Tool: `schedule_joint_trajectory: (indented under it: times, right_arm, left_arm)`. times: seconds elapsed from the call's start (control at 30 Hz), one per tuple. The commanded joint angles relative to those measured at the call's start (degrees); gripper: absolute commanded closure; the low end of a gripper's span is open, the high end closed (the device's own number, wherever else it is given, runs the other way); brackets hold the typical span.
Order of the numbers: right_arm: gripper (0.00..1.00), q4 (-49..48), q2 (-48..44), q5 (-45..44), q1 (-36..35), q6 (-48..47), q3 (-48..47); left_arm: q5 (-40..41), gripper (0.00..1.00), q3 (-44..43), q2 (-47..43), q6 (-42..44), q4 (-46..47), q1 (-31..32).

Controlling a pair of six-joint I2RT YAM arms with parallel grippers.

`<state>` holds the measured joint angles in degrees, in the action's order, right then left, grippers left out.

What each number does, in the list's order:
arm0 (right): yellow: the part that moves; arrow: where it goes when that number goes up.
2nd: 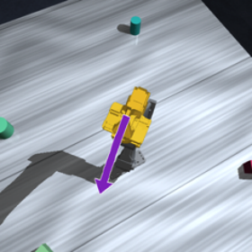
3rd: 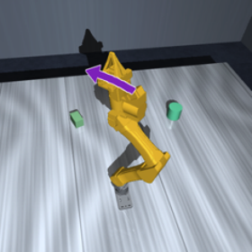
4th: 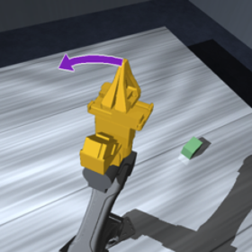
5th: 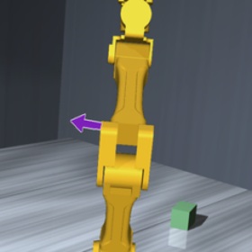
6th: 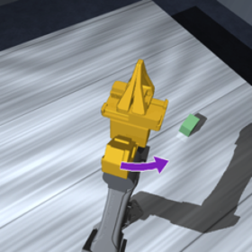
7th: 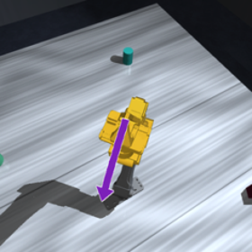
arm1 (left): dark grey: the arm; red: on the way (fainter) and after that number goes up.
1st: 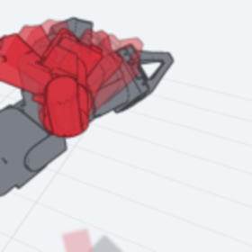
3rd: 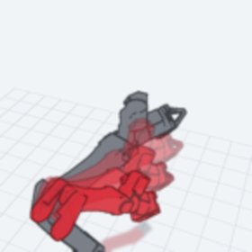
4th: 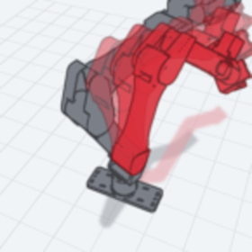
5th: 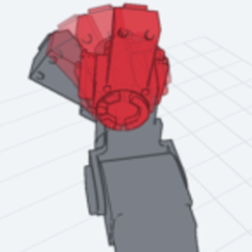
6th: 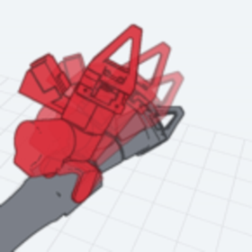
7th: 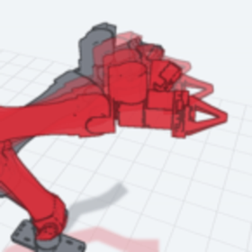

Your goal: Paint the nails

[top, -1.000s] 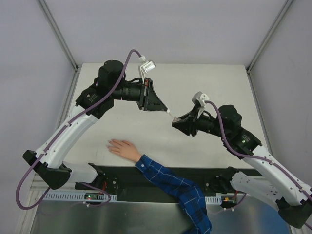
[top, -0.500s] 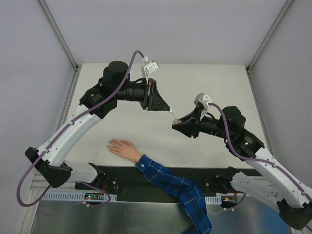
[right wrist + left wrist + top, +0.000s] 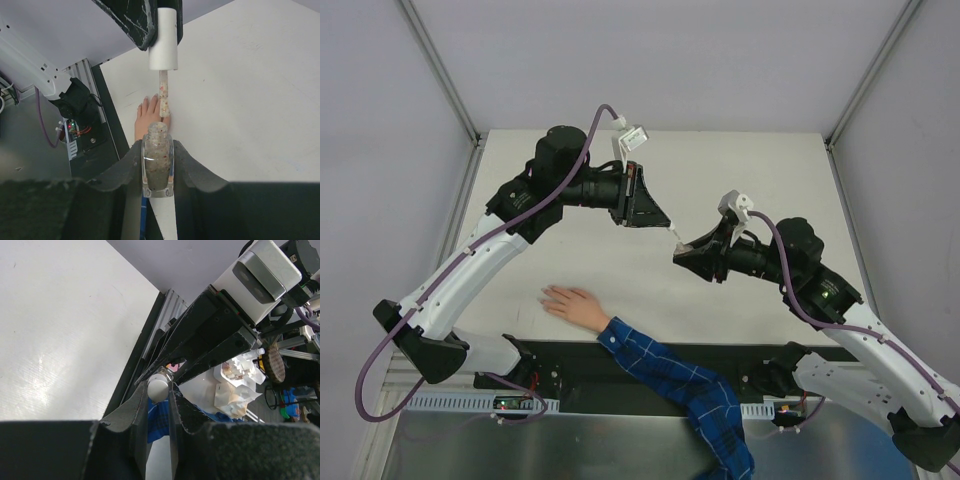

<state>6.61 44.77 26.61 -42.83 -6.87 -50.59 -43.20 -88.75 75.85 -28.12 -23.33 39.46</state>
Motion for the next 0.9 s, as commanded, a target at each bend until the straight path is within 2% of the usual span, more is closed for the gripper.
schedule_joint_trajectory:
  times: [0.0,0.87]
  right_arm:
    - [1.00,-4.0,-0.9,-1.2,-0.1,-0.2,-2.5]
    - [1.00,-4.3,-0.3,-0.8,0.0,0.1,-2.6]
  left_arm:
    - [-0.7,1.00,0.2,-0.4,-0.5,1.7,0.7]
    - [-1.5,1.00,0.9,-0.3,0.3,1.2,1.5]
